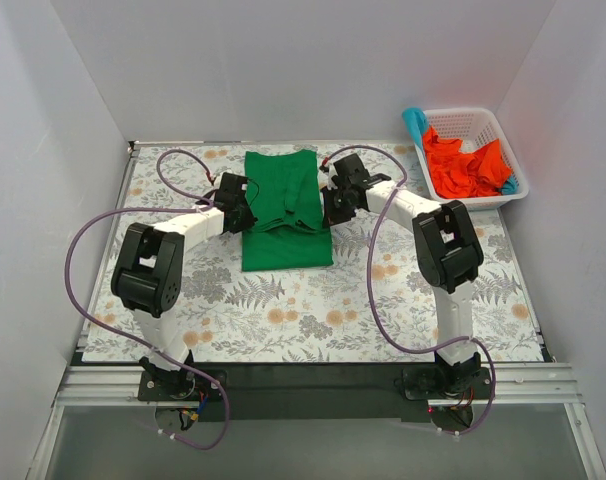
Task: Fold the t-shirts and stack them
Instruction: Fold the tshirt
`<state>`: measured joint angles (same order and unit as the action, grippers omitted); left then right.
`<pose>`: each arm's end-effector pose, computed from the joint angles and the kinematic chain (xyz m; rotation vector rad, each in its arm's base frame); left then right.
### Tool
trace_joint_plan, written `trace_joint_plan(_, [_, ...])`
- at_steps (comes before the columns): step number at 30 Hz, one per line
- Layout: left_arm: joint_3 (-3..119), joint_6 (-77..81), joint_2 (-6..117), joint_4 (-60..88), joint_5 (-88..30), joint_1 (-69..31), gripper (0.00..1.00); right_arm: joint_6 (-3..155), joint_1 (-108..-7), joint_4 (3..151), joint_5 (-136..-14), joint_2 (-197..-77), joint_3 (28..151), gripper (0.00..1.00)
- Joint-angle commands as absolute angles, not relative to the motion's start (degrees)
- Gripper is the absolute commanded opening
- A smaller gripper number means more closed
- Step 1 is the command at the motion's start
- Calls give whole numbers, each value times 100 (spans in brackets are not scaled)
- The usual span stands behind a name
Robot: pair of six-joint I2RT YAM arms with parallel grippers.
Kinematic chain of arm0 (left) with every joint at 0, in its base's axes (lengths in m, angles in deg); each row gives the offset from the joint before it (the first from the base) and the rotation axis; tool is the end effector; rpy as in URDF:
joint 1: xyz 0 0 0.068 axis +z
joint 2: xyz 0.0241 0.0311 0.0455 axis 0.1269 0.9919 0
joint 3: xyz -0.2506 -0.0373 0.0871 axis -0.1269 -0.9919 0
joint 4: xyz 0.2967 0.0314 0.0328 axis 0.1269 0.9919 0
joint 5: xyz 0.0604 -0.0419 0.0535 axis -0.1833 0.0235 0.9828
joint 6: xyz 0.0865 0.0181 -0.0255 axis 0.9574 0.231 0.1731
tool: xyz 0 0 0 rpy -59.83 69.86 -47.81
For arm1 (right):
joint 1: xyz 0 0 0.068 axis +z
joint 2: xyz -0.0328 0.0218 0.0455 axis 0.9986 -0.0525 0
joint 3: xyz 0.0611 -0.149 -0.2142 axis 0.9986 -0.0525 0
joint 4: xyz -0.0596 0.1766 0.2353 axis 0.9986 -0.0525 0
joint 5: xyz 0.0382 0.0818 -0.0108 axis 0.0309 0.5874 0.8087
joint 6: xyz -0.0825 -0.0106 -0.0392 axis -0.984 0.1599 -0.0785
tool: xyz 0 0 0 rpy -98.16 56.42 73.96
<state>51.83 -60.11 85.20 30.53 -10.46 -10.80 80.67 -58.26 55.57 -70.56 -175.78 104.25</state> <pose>0.4225 -0.1229 0.1071 -1.2536 2.2073 -0.4512 0.4504 0.2661 0.1261 -0.4668 2.4918 0.5458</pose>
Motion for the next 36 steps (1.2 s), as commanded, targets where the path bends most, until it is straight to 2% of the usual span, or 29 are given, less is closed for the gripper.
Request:
trace_joint_plan(1, [5148,-6018,8669,2924,-918,-1029,8,7912,-5869,5804,-7046,-17639,10674,1])
trace_joint_plan(3, [5149,-6027,8678,2915,-962,-1029,18,7877,-5869,5804,-7029,-17647,10700,5])
trace_joint_plan(4, [5140,-6044,8652,2915,-1015,-1029,30,7868,-5869,5813,-7020,-17630,10709,7])
trace_joint_plan(6, [5140,-6053,8460,2906,-1033,-1029,46,7833,-5869,5804,-7002,-17499,10691,15])
trace_joint_plan(7, [5148,-6053,8380,2906,-1050,-1029,59,7815,-5860,5804,-7011,-17437,10683,19])
trace_joint_plan(8, [5140,-6053,8266,2915,-1059,-1029,67,7780,-5834,5813,-7072,-17367,10683,25])
trace_joint_plan(11, [5061,-6106,7765,2932,-1068,-1055,83,7692,-5738,5804,-7248,-17103,10674,33])
trace_joint_plan(12, [5035,-6141,7625,2950,-1077,-1081,84,7640,-5702,5804,-7301,-16955,10656,34])
trace_joint_plan(17, [4657,-6457,6781,3151,-1059,-1624,85,7543,-5343,5839,-7643,-16602,10419,35])
trace_joint_plan(19, [4376,-6650,6709,3143,-1226,-1845,80,7560,-5202,5909,-7696,-16453,10148,35])
trace_joint_plan(20, [4279,-6721,6718,3117,-1261,-2046,74,7578,-5070,6075,-7705,-16409,10007,35])
trace_joint_plan(21, [4104,-6782,6787,3091,-1261,-2153,62,7595,-5008,6155,-7705,-16347,9893,34])
trace_joint_plan(23, [3971,-6888,6954,3003,-1270,-2329,48,7709,-4885,6331,-7662,-16329,9594,33])
trace_joint_plan(24, [3901,-6923,7138,2985,-1262,-2347,37,7744,-4867,6470,-7601,-16381,9541,32])
trace_joint_plan(25, [3883,-6993,7218,2933,-1270,-2365,34,7771,-4858,6498,-7513,-16434,9549,31])
trace_joint_plan(29, [3874,-7038,7491,2862,-1244,-2365,28,7789,-4858,6586,-7266,-16829,9846,26])
trace_joint_plan(36, [3638,-7186,7615,2976,-1656,-2365,25,7788,-5060,6630,-7336,-17936,11040,25])
